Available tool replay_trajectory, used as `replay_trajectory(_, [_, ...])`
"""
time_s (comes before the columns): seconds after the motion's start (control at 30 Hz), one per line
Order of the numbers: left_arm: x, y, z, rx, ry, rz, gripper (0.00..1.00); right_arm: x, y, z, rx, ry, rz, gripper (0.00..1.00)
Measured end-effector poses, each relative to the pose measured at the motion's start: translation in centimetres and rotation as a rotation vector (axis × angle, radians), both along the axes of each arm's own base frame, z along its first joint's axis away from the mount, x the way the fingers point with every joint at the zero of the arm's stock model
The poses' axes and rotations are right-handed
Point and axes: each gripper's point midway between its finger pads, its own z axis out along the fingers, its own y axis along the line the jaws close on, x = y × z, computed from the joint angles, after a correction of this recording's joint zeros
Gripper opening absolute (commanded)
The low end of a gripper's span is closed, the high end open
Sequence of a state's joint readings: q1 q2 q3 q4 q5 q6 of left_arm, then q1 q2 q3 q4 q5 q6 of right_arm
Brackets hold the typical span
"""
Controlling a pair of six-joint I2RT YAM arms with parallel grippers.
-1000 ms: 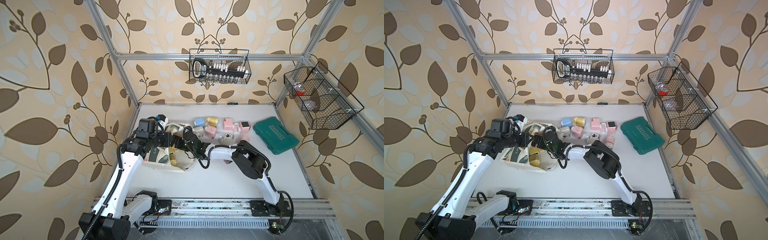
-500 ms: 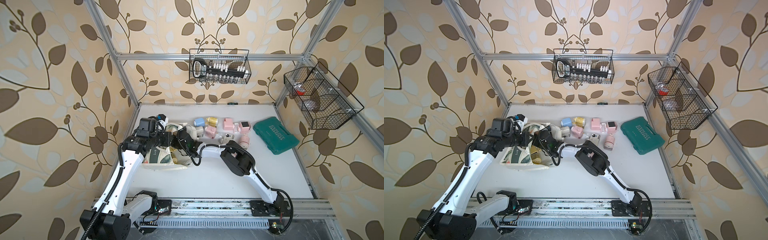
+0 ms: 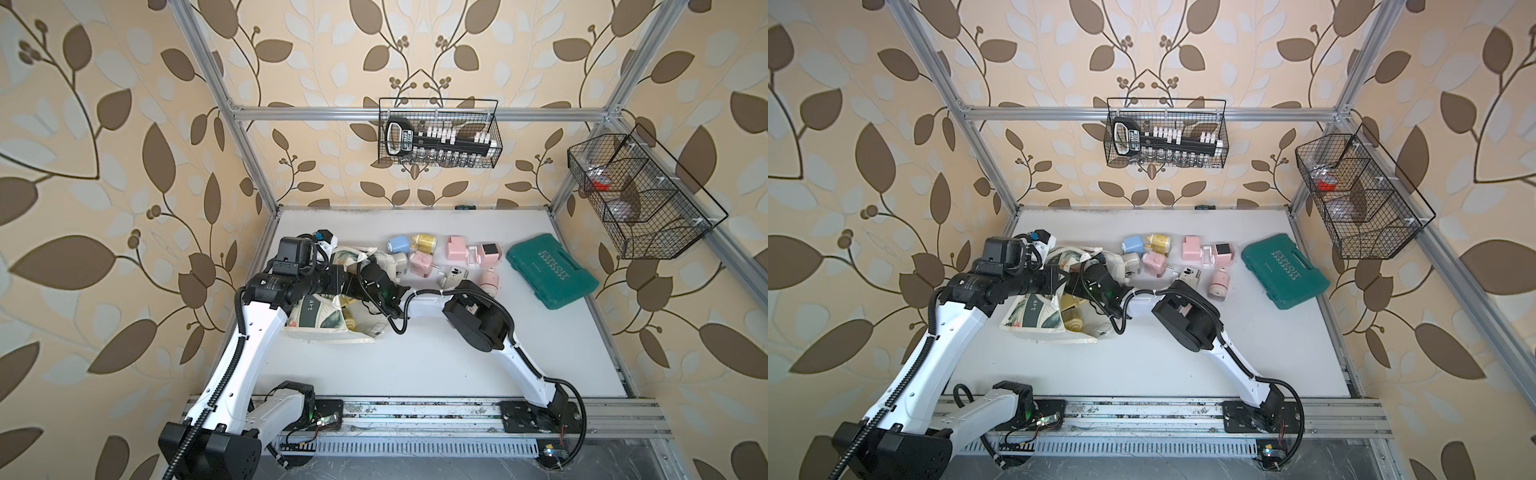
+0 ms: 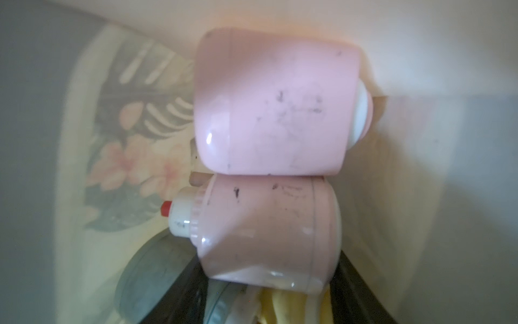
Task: Take out the pencil sharpeners from the tote bags
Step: Pick up the pencil sharpener from the canvas bag.
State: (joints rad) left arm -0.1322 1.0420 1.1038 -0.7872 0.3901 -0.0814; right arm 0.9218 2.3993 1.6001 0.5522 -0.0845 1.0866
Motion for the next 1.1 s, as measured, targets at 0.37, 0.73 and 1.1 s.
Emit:
replay_trajectory(0.37, [-1.0,-0.5,0.8,-0.02,-0.018,-0.024,0.0,-3.5,-4.8,2.1,-0.036,-0.025,0.005,0.36])
replay_trajectory(0.73, [-0.8,-0.4,0.9,-0.017,-0.028,-0.019,0.0,-7.6,-8.0,6.5,-0.049,-0.099,0.025,0.36])
replay_trajectory(1.1, [-0.7,-0.2,1.0,-0.011,-0.034,-0.012,0.0,-12.0,-14.0,6.9,-0.275,-0.126,0.073,0.38])
